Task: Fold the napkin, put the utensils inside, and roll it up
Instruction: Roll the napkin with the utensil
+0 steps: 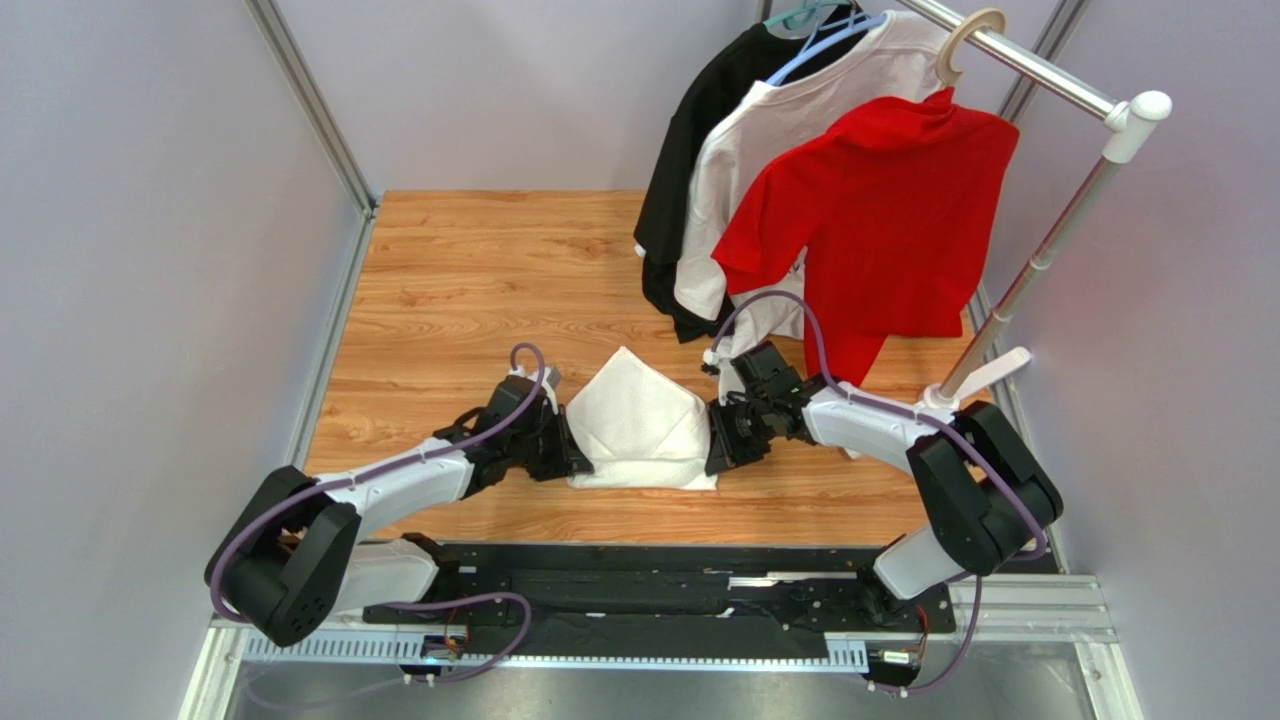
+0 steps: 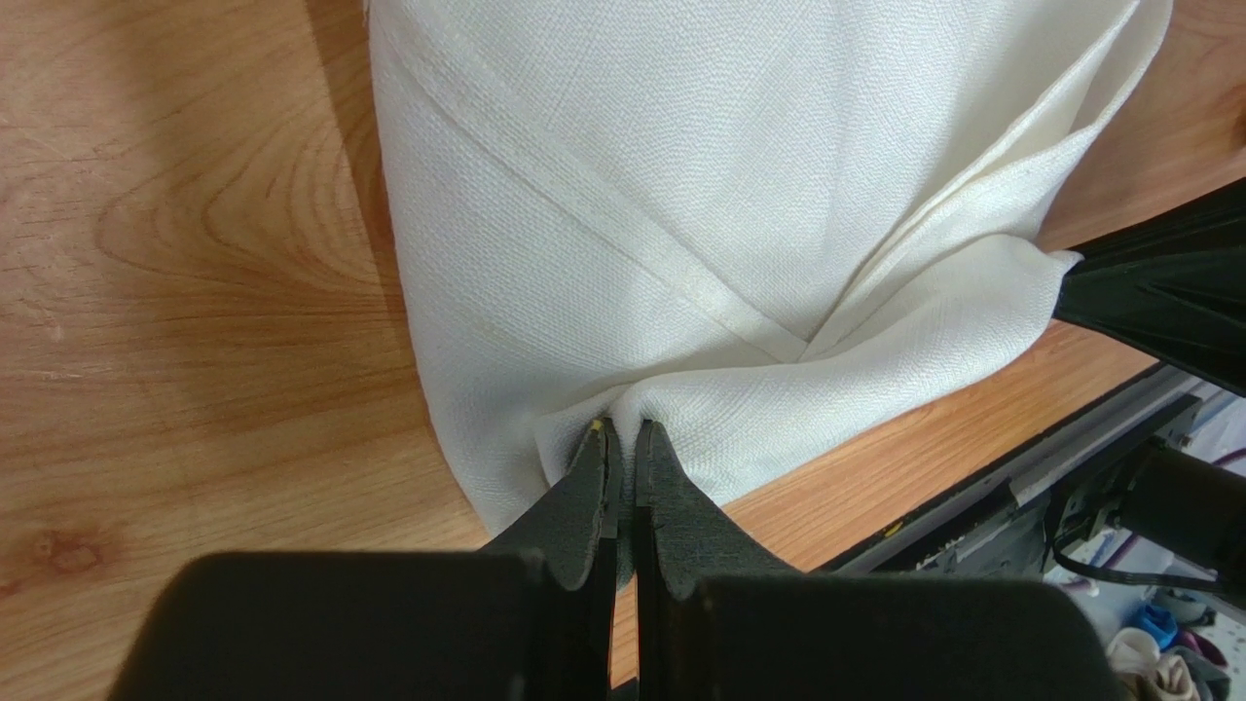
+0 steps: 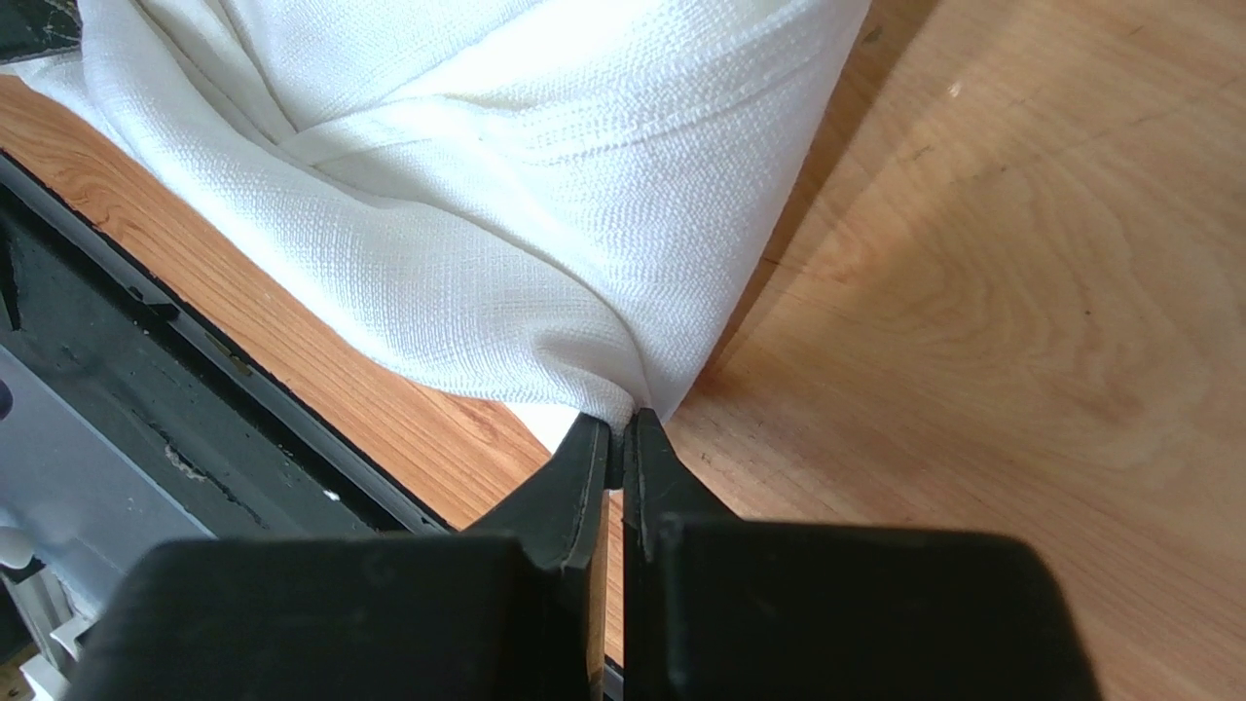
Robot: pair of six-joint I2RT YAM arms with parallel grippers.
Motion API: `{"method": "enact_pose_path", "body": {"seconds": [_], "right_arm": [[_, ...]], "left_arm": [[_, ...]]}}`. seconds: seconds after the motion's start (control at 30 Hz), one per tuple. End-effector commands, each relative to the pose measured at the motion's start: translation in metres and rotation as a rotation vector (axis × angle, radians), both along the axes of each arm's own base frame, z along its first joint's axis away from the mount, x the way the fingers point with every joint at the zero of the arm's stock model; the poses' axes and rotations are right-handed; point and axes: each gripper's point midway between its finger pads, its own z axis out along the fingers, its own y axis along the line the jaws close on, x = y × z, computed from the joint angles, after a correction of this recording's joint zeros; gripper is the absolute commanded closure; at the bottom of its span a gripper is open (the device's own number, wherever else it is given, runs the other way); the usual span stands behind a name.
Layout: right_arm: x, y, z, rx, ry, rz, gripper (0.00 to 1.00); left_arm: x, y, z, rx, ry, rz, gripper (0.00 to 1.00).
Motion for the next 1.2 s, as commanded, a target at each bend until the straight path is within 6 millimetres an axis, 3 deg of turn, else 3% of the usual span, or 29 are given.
{"method": "enact_pose_path", "body": {"seconds": [0.0,0.17,0.3,0.4,0.43,0.5,0.6,0.63,0.73,0.83,0.87,0.9,1.0,1.17], "right_arm": [[0.020,-0.006,-0.011,-0.074,-0.038,-0.043,1.00],[0.019,-0.015,-0.014,-0.113,-0.048,-0.070,0.93],[0.014,-0.008,0.018,-0.032,-0.120,-0.026,0.52],[0.007,-0.007,0.048,-0.004,-0.209,0.013,0.33],[0.003,-0.005,0.062,0.012,-0.267,0.026,0.32],[-0.003,-0.001,0.074,0.029,-0.327,0.053,0.30],[-0.017,0.024,0.091,0.085,-0.477,0.134,0.29],[-0.024,0.041,0.099,0.120,-0.546,0.194,0.29],[-0.035,0.070,0.104,0.145,-0.642,0.305,0.29],[-0.037,0.094,0.096,0.119,-0.655,0.410,0.30],[-0.035,0.103,0.103,0.121,-0.679,0.428,0.30],[-0.041,0.112,0.091,0.095,-0.672,0.476,0.31],[-0.046,0.131,0.082,0.068,-0.695,0.567,0.32],[-0.046,0.141,0.063,0.013,-0.714,0.634,0.33]], "left_arm": [[-0.032,0.037,-0.041,0.189,0.123,-0.013,1.00],[-0.034,0.038,-0.041,0.187,0.127,-0.008,1.00],[-0.035,0.038,-0.041,0.183,0.129,-0.004,1.00],[-0.036,0.037,-0.041,0.183,0.142,-0.009,1.00],[-0.036,0.036,-0.040,0.184,0.144,-0.015,1.00],[-0.036,0.034,-0.036,0.173,0.139,-0.024,1.00],[-0.034,0.033,-0.030,0.167,0.122,-0.030,1.00],[-0.034,0.033,-0.028,0.168,0.125,-0.032,1.00],[-0.035,0.035,-0.025,0.174,0.123,-0.034,1.00],[-0.036,0.035,-0.025,0.170,0.123,-0.036,1.00],[-0.036,0.035,-0.024,0.169,0.123,-0.034,1.00],[-0.036,0.034,-0.024,0.168,0.123,-0.033,1.00],[-0.036,0.035,-0.025,0.170,0.123,-0.032,1.00],[-0.037,0.034,-0.025,0.166,0.127,-0.036,1.00]]}}
